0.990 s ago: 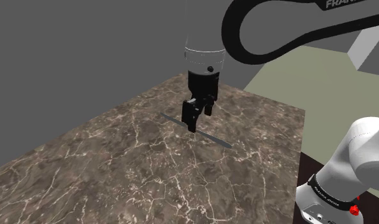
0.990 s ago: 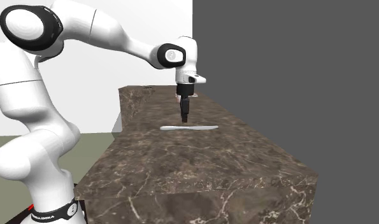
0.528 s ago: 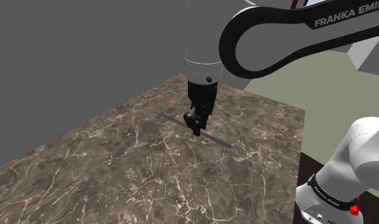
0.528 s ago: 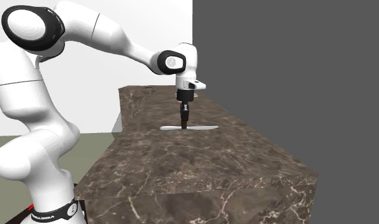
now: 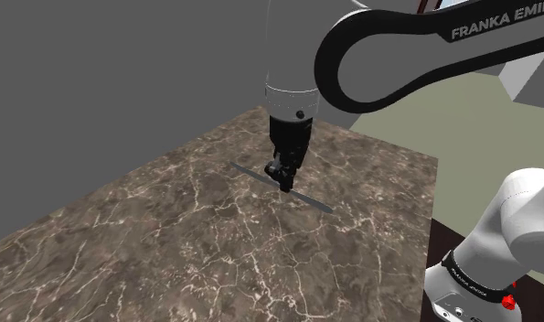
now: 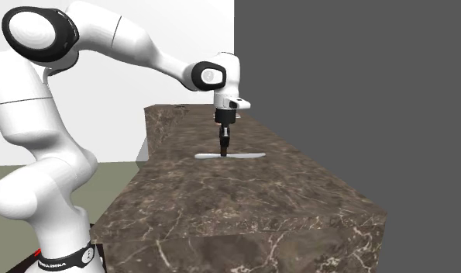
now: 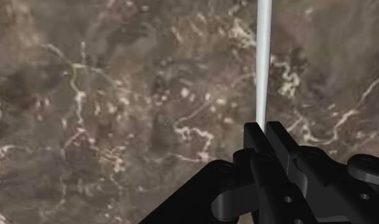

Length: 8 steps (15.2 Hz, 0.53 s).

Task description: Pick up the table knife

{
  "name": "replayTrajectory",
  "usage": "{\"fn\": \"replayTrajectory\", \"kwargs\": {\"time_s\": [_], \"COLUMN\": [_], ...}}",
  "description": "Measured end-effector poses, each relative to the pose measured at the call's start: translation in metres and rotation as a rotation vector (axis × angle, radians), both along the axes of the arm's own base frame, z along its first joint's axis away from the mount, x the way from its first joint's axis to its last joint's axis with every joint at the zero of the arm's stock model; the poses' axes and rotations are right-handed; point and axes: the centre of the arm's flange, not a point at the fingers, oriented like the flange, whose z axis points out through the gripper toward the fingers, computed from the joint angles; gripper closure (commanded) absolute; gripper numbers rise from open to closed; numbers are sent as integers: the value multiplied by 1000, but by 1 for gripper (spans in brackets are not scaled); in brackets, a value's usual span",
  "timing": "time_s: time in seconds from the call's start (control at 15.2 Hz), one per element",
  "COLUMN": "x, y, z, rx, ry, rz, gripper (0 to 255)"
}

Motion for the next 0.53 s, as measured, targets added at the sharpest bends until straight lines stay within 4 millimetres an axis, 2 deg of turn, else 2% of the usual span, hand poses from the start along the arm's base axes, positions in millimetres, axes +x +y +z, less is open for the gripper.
{"fn": "replayTrajectory", "kwargs": {"time_s": [0.53], "x": [0], "y": [0], "z": [37], "rx": [0], "ry": [0], "rz": [0], "gripper": [255]}}
